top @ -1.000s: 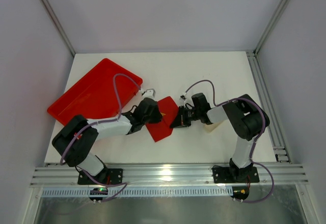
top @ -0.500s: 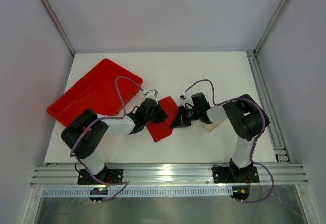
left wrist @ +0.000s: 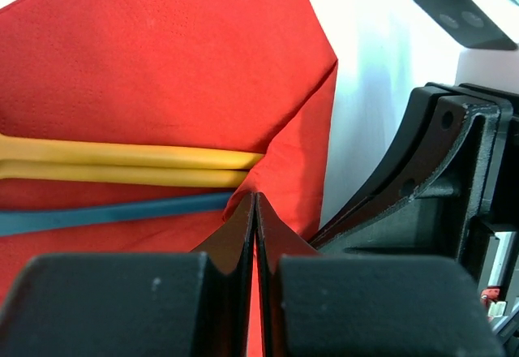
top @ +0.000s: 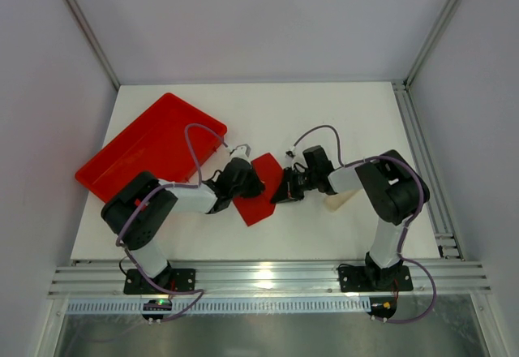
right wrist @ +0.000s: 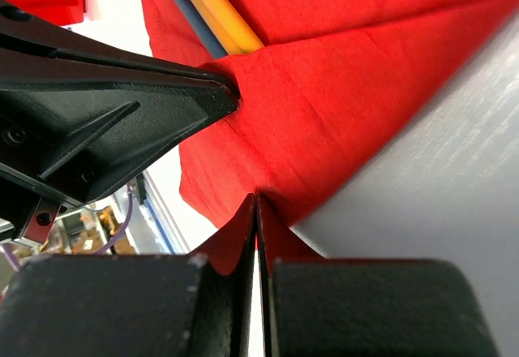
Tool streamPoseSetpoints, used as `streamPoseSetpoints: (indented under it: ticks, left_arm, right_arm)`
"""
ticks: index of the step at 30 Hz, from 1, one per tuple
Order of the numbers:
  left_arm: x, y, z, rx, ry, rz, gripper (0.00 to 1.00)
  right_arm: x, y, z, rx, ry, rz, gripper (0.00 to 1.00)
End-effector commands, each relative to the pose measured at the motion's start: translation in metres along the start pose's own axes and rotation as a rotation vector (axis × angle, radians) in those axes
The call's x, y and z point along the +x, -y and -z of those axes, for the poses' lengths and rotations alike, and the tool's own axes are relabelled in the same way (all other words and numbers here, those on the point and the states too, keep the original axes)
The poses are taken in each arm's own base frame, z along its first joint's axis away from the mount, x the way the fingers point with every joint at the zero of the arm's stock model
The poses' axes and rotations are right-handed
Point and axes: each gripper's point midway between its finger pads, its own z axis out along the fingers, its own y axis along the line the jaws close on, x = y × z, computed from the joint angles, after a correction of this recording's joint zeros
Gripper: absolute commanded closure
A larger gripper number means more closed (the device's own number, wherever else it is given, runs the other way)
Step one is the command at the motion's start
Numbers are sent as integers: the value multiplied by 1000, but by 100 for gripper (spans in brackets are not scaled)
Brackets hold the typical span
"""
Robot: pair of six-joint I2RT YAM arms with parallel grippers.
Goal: Place the utensils on the paper napkin and roll it up
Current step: Roll the napkin at the center of the board.
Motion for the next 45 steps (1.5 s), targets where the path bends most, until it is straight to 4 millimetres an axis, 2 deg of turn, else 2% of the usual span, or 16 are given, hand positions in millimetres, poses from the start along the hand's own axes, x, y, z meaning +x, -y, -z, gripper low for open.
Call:
streamPoseSetpoints:
  ticks: [1, 5, 8, 9, 11, 14, 19, 20, 21, 24, 29, 31, 32, 34, 41, 45]
  left_arm:
    - [-6, -8, -4, -37, 21, -12, 100]
    - [-5, -8, -2, -36, 16, -21, 100]
    - [-4, -9, 0, -42, 12, -29, 100]
    - [-4, -9, 0, -40, 10, -30, 100]
    - [-3, -10, 1, -41, 7, -35, 100]
    - [-2, -10, 1, -43, -2, -42, 100]
    - [1, -10, -1, -39, -14, -39, 100]
    - [2, -10, -1, -40, -17, -38, 100]
    - [3, -11, -1, -41, -20, -38, 100]
    - [2, -12, -1, -50, -16, -37, 100]
    - [1, -11, 1, -49, -20, -37, 100]
    - [1, -10, 0, -51, -22, -39, 100]
    - [0, -9, 0, -50, -21, -39, 100]
    - [-1, -8, 0, -49, -22, -40, 100]
    - [-1, -8, 0, -52, -27, -45, 100]
    - [-2, -7, 0, -54, -30, -54, 100]
  right_arm:
    - [-19, -6, 7, 50, 56, 71, 96]
    - [-36, -29, 22, 61, 115, 124, 96]
    - [-66, -43, 38, 136, 173, 185, 95]
    - [-87, -56, 43, 142, 209, 219, 94]
    - [-104, -50, 48, 190, 215, 218, 91]
    - [-154, -70, 54, 206, 274, 290, 85]
    - [-191, -48, 50, 322, 231, 350, 73]
    - [-203, -55, 51, 308, 242, 366, 72]
    - [-205, -40, 46, 320, 223, 345, 70]
    - [-216, -34, 44, 318, 200, 365, 68]
    - [-199, -9, 33, 333, 137, 352, 67]
    - [-206, -27, 44, 304, 246, 385, 68]
    - [-189, -16, 40, 300, 234, 361, 68]
    - [-188, -25, 43, 265, 264, 364, 68]
    - [-141, -6, 34, 229, 175, 263, 66]
    - [-128, 0, 34, 224, 188, 248, 53]
